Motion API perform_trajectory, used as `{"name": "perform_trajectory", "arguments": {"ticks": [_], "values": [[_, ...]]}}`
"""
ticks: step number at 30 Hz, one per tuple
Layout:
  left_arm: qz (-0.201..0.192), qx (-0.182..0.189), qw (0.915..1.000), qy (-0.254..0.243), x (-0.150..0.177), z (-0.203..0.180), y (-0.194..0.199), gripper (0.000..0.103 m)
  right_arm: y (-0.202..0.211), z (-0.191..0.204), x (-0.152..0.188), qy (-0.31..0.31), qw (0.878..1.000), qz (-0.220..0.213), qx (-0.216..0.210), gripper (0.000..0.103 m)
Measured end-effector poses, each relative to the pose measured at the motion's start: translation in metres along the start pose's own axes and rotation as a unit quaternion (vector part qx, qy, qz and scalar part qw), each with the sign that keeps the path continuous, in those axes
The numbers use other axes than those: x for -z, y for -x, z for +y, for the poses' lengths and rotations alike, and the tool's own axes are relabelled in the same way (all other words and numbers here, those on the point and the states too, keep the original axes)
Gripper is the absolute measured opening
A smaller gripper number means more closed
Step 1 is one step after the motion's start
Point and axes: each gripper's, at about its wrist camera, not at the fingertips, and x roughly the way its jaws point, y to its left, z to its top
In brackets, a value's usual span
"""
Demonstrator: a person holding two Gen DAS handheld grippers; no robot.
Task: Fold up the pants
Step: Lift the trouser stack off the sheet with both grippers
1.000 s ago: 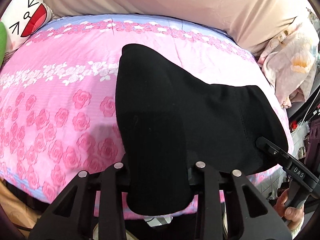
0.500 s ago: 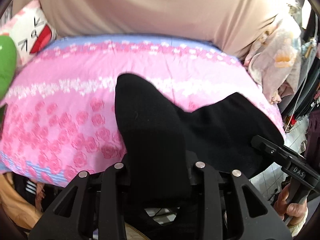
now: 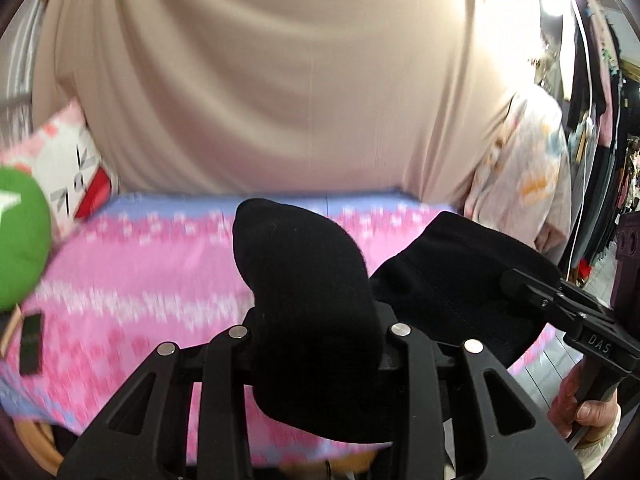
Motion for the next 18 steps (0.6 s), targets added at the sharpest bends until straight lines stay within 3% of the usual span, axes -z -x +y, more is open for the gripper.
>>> {"name": "perform_trajectory", "arguments": {"ticks": [7,12,14,15,16,18], "values": [[-0.101,-0.006,0.9944,-0.032,-0.06,-0.011,0.018,0.031,0.013,0.014,-0.071,0.048,0.993,-0.106,0.004,0.044],[-0.15,-0.005,0.9879,-0.04,-0.096,-0.013,0.019,0.031,0.017,0.021,-0.109,0.076,0.983,-0.165,0.01,0.044],[-0.162,-0.01,0.9859,-0.041,-0.109,-0.012,0.011,0.031,0.014,0.023,-0.125,0.087,0.978,-0.187,0.015,0.038],[-0.165,-0.011,0.9853,-0.041,-0.114,-0.011,0.008,0.031,0.014,0.022,-0.131,0.091,0.976,-0.196,0.015,0.013],[-0.166,-0.019,0.9851,-0.042,-0.122,-0.011,-0.002,0.032,0.012,0.022,-0.138,0.092,0.975,-0.204,0.01,0.001],[-0.163,-0.024,0.9855,-0.04,-0.13,-0.008,-0.017,0.032,0.003,0.017,-0.157,0.084,0.976,-0.199,0.02,0.0]]}}
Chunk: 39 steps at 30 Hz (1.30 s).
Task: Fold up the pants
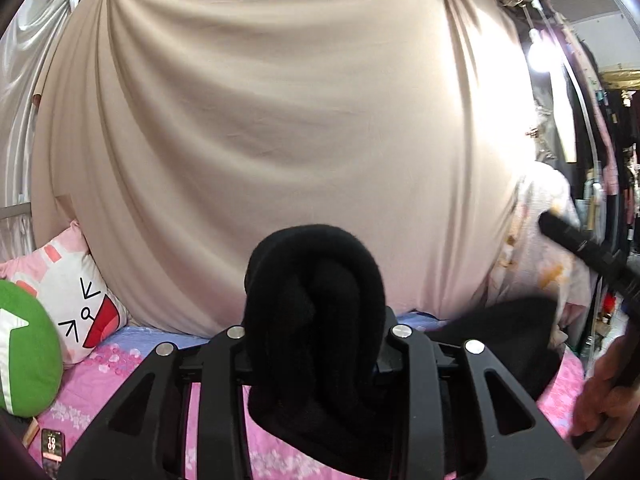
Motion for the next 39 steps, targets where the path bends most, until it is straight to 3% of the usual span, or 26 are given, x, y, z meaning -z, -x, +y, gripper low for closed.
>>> {"name": "perform_trajectory", "arguments": {"ticks": [2,3,5,6,7,9,10,13,14,17,19,20,22,25,26,27,28,29,31,34,37,39], "values": [[0.043,0.029,0.9987,0.001,0.004,0.001,-0.035,0.033,-0.023,-0.008,0.001,-0.001,1.0,0.026,0.013,0.001],[0.088,0.051,0.9948,0.006,0.016,0.0,-0.063,0.033,-0.036,-0.017,0.006,-0.011,0.999,0.043,0.02,0.008],[0.15,0.031,0.9882,-0.003,0.047,-0.001,-0.103,0.033,-0.071,-0.036,0.032,-0.023,0.992,0.115,0.038,0.017],[0.178,0.011,0.984,-0.01,0.069,0.0,-0.121,0.033,-0.088,-0.05,0.061,-0.041,0.985,0.158,0.05,0.029],[0.218,-0.016,0.9758,-0.018,0.107,0.008,-0.142,0.032,-0.102,-0.062,0.094,-0.055,0.974,0.212,0.056,0.043],[0.263,-0.032,0.9643,-0.007,0.144,0.027,-0.156,0.032,-0.116,-0.079,0.157,-0.086,0.952,0.287,0.068,0.045],[0.279,-0.037,0.9595,0.003,0.159,0.043,-0.156,0.032,-0.124,-0.088,0.199,-0.112,0.93,0.342,0.068,0.045],[0.271,-0.06,0.9603,0.031,0.155,0.082,-0.141,0.032,-0.132,-0.098,0.284,-0.202,0.882,0.424,0.029,0.045],[0.262,-0.069,0.9619,0.036,0.148,0.094,-0.135,0.032,-0.134,-0.095,0.304,-0.22,0.871,0.438,0.016,0.045],[0.244,-0.111,0.963,0.024,0.136,0.122,-0.128,0.032,-0.147,-0.075,0.334,-0.254,0.852,0.457,-0.015,0.045],[0.252,-0.135,0.9579,0.029,0.14,0.15,-0.135,0.032,-0.155,-0.061,0.342,-0.271,0.843,0.463,-0.043,0.046],[0.263,-0.147,0.9528,0.036,0.147,0.169,-0.138,0.032,-0.159,-0.05,0.345,-0.278,0.836,0.469,-0.062,0.048],[0.289,-0.168,0.9414,0.047,0.169,0.201,-0.143,0.033,-0.163,-0.028,0.354,-0.299,0.816,0.483,-0.105,0.063],[0.325,-0.183,0.9247,0.077,0.21,0.247,-0.14,0.033,-0.167,-0.001,0.37,-0.327,0.791,0.497,-0.144,0.069],[0.331,-0.179,0.9217,0.093,0.22,0.261,-0.136,0.033,-0.171,0.008,0.375,-0.339,0.781,0.502,-0.155,0.071],[0.332,-0.17,0.9213,0.111,0.228,0.274,-0.13,0.033,-0.174,0.013,0.374,-0.341,0.782,0.497,-0.157,0.079],[0.331,-0.163,0.9216,0.121,0.231,0.282,-0.125,0.033,-0.178,0.016,0.372,-0.341,0.786,0.493,-0.155,0.081],[0.33,-0.154,0.9222,0.131,0.234,0.29,-0.122,0.034,-0.183,0.023,0.371,-0.348,0.781,0.491,-0.165,0.081],[0.329,-0.14,0.9229,0.143,0.239,0.297,-0.118,0.035,-0.196,0.031,0.373,-0.383,0.76,0.491,-0.185,0.082],[0.334,-0.121,0.9267,0.124,0.248,0.301,-0.121,0.04,-0.212,0.048,0.38,-0.402,0.744,0.5,-0.187,0.084],[0.334,-0.097,0.9274,0.138,0.255,0.317,-0.126,0.042,-0.227,0.072,0.38,-0.409,0.738,0.498,-0.201,0.087],[0.34,-0.078,0.9252,0.149,0.262,0.328,-0.131,0.043,-0.241,0.085,0.379,-0.408,0.742,0.5,-0.183,0.087]]}}
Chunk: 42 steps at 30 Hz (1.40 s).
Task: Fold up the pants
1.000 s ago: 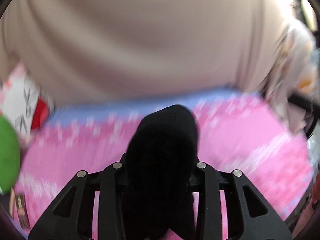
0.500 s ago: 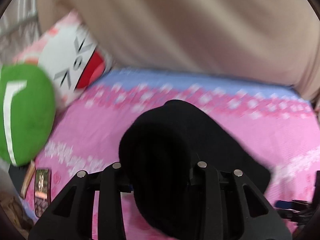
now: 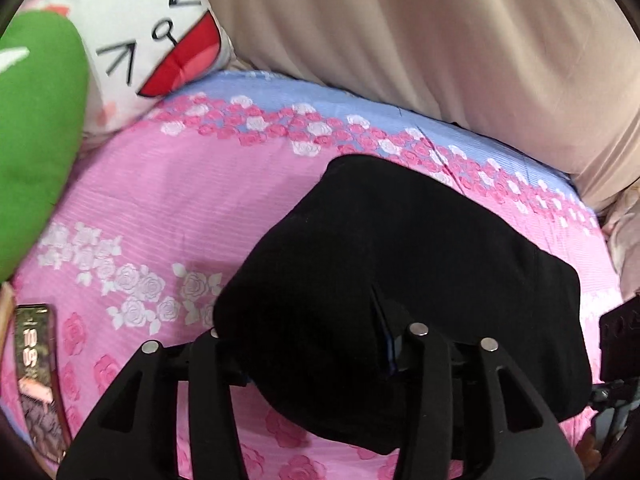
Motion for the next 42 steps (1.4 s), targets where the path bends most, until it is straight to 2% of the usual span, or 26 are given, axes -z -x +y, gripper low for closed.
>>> {"name": "perform_trajectory", "arguments": {"ticks": [3,5,6,7,10,15,20,24,27,29,30,32,33,34,35,36,37,39,40,41,42], "values": [[0.012,0.029,0.9993,0.018,0.0,0.018,-0.01,0.045,-0.013,0.005,-0.008,-0.014,1.0,-0.011,-0.002,0.098],[0.016,0.037,0.9988,0.028,0.001,0.025,-0.013,0.045,-0.018,0.015,-0.009,-0.004,1.0,-0.023,-0.001,0.096],[0.017,0.037,0.9988,0.028,0.002,0.026,-0.014,0.045,-0.019,0.021,-0.008,0.013,0.999,-0.035,0.004,0.08],[0.02,0.034,0.9988,0.029,0.002,0.027,-0.015,0.045,-0.023,0.026,-0.007,0.031,0.998,-0.039,0.031,0.042],[0.025,0.04,0.998,0.042,0.004,0.032,-0.015,0.044,-0.023,0.023,-0.006,0.036,0.998,-0.044,0.033,0.033],[-0.003,0.028,0.9994,0.019,0.007,0.005,0.017,0.04,0.012,0.031,-0.003,0.066,0.995,-0.075,0.026,0.03],[-0.029,0.055,0.998,-0.011,0.018,-0.047,0.059,0.04,0.075,0.029,0.005,0.085,0.991,-0.102,0.032,0.029],[-0.034,0.111,0.993,-0.024,0.045,-0.101,0.076,0.04,0.142,0.024,0.026,0.111,0.981,-0.139,0.08,0.029],[-0.009,0.131,0.9912,-0.022,0.078,-0.14,0.068,0.04,0.19,0.013,0.048,0.12,0.971,-0.16,0.13,0.031],[0.023,0.133,0.9908,-0.013,0.103,-0.158,0.051,0.044,0.199,-0.005,0.057,0.116,0.969,-0.146,0.162,0.035],[0.044,0.132,0.9902,-0.008,0.114,-0.164,0.04,0.045,0.198,-0.018,0.06,0.108,0.969,-0.134,0.175,0.041],[0.067,0.1,0.9927,0.007,0.13,-0.171,0.021,0.054,0.185,-0.05,0.061,0.07,0.972,-0.1,0.199,0.05],[0.065,0.099,0.9929,0.011,0.131,-0.171,0.018,0.057,0.185,-0.065,0.062,0.055,0.974,-0.099,0.195,0.054],[0.064,0.101,0.9927,0.019,0.129,-0.168,0.015,0.061,0.183,-0.078,0.06,0.038,0.981,-0.104,0.162,0.063],[0.066,0.101,0.9923,0.027,0.129,-0.167,0.012,0.072,0.182,-0.085,0.058,0.025,0.983,-0.106,0.147,0.068],[0.076,0.106,0.9908,0.037,0.127,-0.165,0.006,0.076,0.179,-0.091,0.056,0.016,0.985,-0.109,0.131,0.073],[0.097,0.125,0.9863,0.048,0.126,-0.163,-0.006,0.076,0.179,-0.092,0.054,0.018,0.986,-0.12,0.115,0.07],[0.093,0.12,0.9874,0.047,0.123,-0.164,-0.008,0.058,0.17,-0.089,0.048,0.029,0.986,-0.112,0.119,0.042],[0.099,0.125,0.9864,0.042,0.119,-0.169,-0.005,0.044,0.17,-0.086,0.047,0.032,0.986,-0.114,0.118,0.039],[0.097,0.121,0.9871,0.039,0.114,-0.171,-0.001,0.036,0.171,-0.078,0.046,0.039,0.985,-0.12,0.117,0.038],[0.095,0.119,0.9879,0.03,0.111,-0.174,0.003,0.034,0.172,-0.07,0.046,0.047,0.984,-0.126,0.116,0.036]]}}
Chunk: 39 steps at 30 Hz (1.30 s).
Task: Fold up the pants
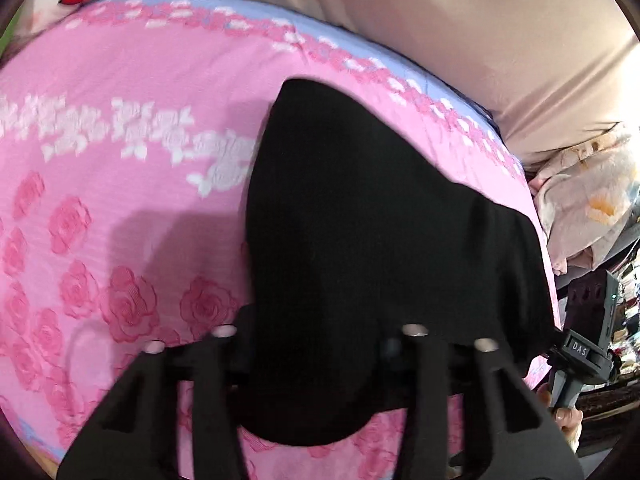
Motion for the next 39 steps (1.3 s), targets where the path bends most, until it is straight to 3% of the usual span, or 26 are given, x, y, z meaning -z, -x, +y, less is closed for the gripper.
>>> {"name": "perform_trajectory", "arguments": {"ticks": [9,21,27,33,39], "values": [[-0.082,-0.046,0.9922,-0.082,-0.015,-0.055,0.056,0.031,0.057,0.067,-0.019,0.109,0.992,-0.07,-0.011,0.035],[-0.229,-0.073,0.9583,-0.155,-0.065,-0.13,0.118,0.031,0.13,0.113,-0.067,0.197,0.963,-0.18,-0.024,0.036],[-0.273,-0.086,0.9436,-0.166,-0.094,-0.157,0.12,0.032,0.154,0.126,-0.104,0.229,0.948,-0.221,-0.023,0.036],[-0.307,-0.104,0.9306,-0.169,-0.132,-0.175,0.104,0.032,0.155,0.123,-0.151,0.232,0.943,-0.239,-0.021,0.036],[-0.3,-0.106,0.9352,-0.156,-0.171,-0.174,0.057,0.032,0.121,0.092,-0.21,0.203,0.952,-0.229,-0.016,0.036]]}}
